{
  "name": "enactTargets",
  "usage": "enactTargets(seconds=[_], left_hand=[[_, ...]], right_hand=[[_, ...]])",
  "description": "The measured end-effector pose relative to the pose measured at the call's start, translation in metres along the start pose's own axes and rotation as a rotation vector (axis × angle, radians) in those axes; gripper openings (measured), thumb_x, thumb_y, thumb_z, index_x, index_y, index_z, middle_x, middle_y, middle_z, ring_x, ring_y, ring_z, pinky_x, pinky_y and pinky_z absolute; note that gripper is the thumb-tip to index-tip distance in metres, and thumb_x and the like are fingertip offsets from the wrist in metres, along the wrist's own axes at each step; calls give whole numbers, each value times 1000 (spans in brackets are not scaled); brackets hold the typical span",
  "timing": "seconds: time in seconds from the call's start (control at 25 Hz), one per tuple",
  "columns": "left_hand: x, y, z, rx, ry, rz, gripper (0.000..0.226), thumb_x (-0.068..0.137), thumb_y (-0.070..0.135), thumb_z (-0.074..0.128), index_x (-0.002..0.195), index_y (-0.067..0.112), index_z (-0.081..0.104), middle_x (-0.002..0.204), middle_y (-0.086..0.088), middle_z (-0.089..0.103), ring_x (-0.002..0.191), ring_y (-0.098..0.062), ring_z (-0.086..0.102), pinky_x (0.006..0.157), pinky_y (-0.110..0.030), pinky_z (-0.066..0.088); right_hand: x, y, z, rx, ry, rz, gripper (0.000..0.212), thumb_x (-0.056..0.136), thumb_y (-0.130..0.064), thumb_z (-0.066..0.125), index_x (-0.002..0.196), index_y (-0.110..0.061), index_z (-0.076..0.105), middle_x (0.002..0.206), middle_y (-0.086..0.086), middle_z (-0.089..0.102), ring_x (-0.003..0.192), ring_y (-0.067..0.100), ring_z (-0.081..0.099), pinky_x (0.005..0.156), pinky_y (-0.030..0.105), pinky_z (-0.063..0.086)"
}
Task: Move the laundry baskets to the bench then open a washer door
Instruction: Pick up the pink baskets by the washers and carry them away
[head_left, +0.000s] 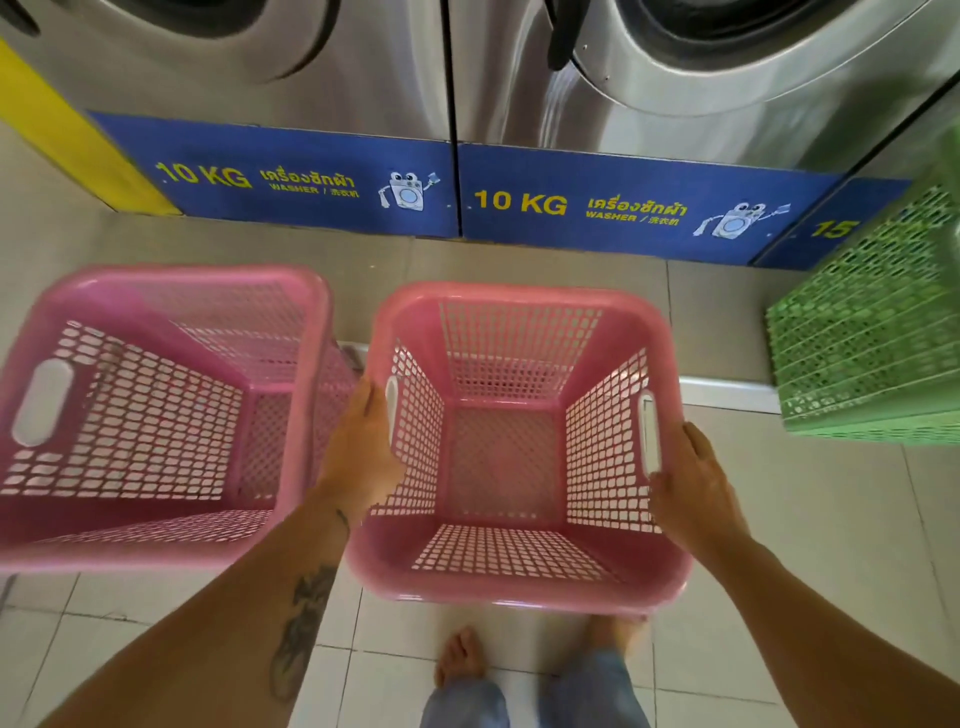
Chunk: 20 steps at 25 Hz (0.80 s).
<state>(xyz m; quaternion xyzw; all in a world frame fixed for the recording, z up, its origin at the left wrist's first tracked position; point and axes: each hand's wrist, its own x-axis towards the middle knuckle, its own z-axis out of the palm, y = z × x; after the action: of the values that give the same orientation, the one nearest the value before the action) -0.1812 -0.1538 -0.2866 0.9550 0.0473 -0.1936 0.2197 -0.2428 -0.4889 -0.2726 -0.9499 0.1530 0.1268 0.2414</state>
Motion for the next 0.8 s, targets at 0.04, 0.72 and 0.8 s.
enactTargets(seconds=[0.04,0.72,0.8], left_hand=[[-1,7,-8,13,-37,-25,93,72,-9,58,152,16,18,161,-1,11,137,-29,38,102,-32,44],[-72,396,-30,-375,189,425,34,82,7,49,109,17,66,102,4,70,90,-8,66,85,-22,50],[-75,463,3,-351,184,467,38,77,14,46,108,19,67,104,5,70,93,-10,67,90,-29,51]], right_hand=[[-3,-1,-7,7,-16,-2,61,84,-5,53,141,-18,35,122,11,52,102,35,61,65,33,46],[-21,157,-290,241,277,-127,51,83,-15,66,133,-16,54,125,4,55,112,24,56,92,42,50],[-18,210,-324,262,298,-117,53,83,-16,65,135,-19,52,129,1,53,113,21,55,92,42,51]])
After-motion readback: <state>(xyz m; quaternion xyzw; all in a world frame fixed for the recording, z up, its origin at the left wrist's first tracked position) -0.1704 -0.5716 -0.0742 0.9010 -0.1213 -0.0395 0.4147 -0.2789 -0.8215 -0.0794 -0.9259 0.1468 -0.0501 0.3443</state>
